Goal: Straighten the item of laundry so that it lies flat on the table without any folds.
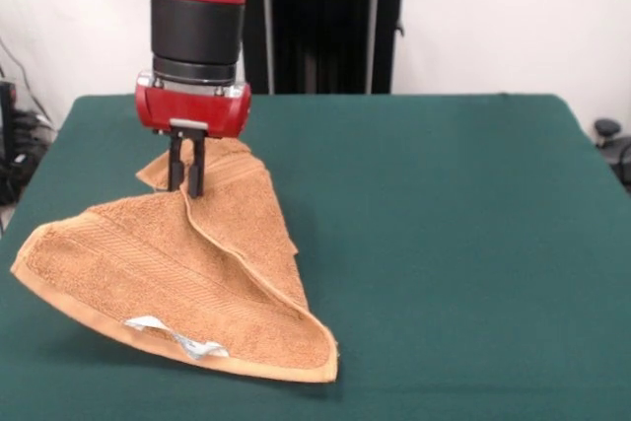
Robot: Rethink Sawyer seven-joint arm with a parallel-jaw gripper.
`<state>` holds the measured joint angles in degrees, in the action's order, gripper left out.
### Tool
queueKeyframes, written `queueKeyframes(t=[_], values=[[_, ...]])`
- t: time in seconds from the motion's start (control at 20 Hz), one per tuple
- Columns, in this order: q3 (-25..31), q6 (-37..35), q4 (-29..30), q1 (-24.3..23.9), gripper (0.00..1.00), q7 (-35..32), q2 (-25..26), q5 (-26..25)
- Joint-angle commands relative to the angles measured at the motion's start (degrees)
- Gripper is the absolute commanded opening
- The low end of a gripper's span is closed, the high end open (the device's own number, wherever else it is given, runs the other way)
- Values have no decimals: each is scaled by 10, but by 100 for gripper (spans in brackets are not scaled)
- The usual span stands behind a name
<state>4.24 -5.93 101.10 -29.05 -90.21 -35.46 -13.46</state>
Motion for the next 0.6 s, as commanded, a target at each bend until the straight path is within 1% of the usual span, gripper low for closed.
queueKeyframes(t=[0.05, 0.2, 0.4, 0.6], values=[[5, -53, 6, 21, 0, -99, 12, 32], [5, -53, 6, 22, 0, -97, 11, 31], [-18, -88, -6, 45, 0, -99, 1, 40], [-19, -85, -9, 45, 0, -97, 4, 40]])
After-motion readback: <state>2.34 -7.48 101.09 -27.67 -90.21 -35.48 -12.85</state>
